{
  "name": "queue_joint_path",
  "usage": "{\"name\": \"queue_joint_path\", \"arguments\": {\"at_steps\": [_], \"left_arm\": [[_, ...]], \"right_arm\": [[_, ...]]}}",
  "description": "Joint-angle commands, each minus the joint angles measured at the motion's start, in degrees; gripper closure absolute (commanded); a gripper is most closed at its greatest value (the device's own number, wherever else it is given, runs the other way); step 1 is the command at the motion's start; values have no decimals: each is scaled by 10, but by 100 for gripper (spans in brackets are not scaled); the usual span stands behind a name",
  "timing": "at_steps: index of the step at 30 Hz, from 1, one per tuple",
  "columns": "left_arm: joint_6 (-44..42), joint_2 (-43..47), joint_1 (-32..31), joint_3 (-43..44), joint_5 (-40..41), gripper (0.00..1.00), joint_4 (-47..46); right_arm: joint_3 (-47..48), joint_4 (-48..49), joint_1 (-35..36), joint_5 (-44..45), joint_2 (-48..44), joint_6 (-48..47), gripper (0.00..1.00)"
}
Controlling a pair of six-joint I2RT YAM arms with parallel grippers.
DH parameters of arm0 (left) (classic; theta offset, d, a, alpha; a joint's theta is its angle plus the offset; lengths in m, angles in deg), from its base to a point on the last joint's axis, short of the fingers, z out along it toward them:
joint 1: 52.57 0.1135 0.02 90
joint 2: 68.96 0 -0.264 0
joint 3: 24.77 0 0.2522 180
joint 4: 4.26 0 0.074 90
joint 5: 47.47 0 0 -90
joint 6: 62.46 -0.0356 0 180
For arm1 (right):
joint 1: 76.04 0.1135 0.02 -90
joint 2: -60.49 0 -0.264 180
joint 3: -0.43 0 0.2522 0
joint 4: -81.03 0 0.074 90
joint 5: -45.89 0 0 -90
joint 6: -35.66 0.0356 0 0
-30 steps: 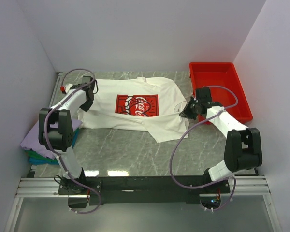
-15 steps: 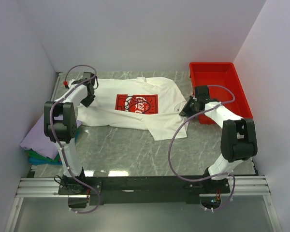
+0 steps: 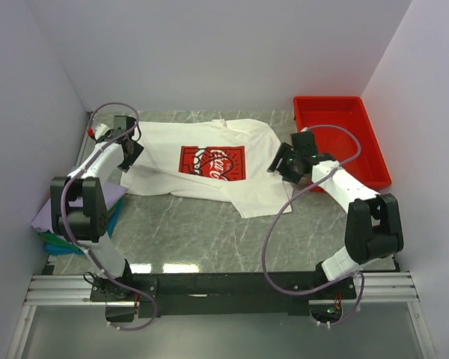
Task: Fold and stack the t-shirts
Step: Fold the tshirt
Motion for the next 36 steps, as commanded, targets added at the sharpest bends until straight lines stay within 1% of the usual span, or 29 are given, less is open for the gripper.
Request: {"name": "queue_joint_path", "arguments": {"at_steps": [1, 2, 6, 7, 10, 17, 20, 25, 26, 29, 33, 36], "left_arm": [[25, 44, -19, -37, -18, 39, -36], [28, 47, -20, -48, -26, 39, -39], [27, 51, -34, -63, -27, 40, -37], [27, 55, -39, -67, -27, 39, -39], [27, 66, -46, -85, -30, 40, -47], [29, 91, -55, -106, -33, 40, -50], [27, 106, -56, -115, -35, 40, -48], [21, 135, -58, -130, -30, 40, -42], [19, 138, -58, -137, -29, 40, -42], [20, 150, -58, -154, -30, 40, -44], [21, 158, -58, -173, -33, 40, -46], [21, 163, -58, -185, -36, 40, -48]], "right_arm": [[3, 21, 69, 47, 4, 19, 31], [3, 25, 90, 47, 29, 32, 31], [-8, 62, 102, 40, 83, 57, 32], [-7, 62, 103, 45, 102, 60, 32], [-10, 54, 102, 77, 119, 64, 32], [-9, -8, 101, 178, 130, 59, 32], [-5, -24, 99, 172, 129, 50, 32], [16, -95, 90, 235, 129, 59, 32], [19, -100, 80, 237, 130, 55, 35], [25, -121, 62, 250, 136, 48, 33], [22, -118, 46, 247, 135, 34, 33], [24, -114, 29, 221, 136, 21, 33]]}}
